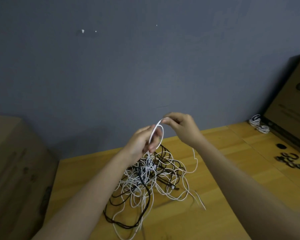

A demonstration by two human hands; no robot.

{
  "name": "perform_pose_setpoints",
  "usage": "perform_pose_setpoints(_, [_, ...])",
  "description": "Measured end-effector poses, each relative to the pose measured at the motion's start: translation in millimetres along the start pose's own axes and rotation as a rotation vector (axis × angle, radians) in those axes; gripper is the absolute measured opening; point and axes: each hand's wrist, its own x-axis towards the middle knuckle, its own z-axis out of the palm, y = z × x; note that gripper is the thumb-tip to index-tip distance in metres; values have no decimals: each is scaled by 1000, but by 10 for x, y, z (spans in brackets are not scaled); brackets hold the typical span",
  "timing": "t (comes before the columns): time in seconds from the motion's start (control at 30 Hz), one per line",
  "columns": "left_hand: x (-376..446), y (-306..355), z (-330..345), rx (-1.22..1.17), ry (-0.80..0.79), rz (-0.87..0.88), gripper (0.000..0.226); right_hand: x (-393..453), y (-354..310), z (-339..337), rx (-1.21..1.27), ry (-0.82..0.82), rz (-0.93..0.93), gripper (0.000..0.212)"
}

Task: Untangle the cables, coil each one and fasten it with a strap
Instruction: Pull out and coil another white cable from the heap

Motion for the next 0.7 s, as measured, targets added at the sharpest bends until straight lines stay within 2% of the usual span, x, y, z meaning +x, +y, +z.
perform_pose_setpoints(0.13, [-54,-27,-95,-161,24,60,40,-206,200,365,231,-125,231,20])
perform_pose_setpoints(0.23, [17,-29,-155,-190,156,111,34,-518,351,745,178,-281,350,26])
perform_pose_setpoints(0.3, [123,-35,-186,-24,275,146,32,-730,354,921,11,-420,324,33])
perform_pose_setpoints(0.4, [306,-164,-302,285,346,134,28,-876,226,960,-461,-537,16,34])
perform_pose_setpoints(0.5, [342,-376,-440,621,176,-9,26,-792,106,790,-614,-335,-399,9])
perform_pose_setpoints(0.53, [311,-437,-469,701,118,-46,27,-700,98,683,-602,-255,-475,9])
perform_pose_setpoints(0.6, [198,-482,-456,740,32,-83,35,-461,136,413,-558,-140,-479,23])
perform_pose_setpoints(0.7, [-8,-410,-339,479,-32,-100,43,-166,189,107,-350,-99,-210,24])
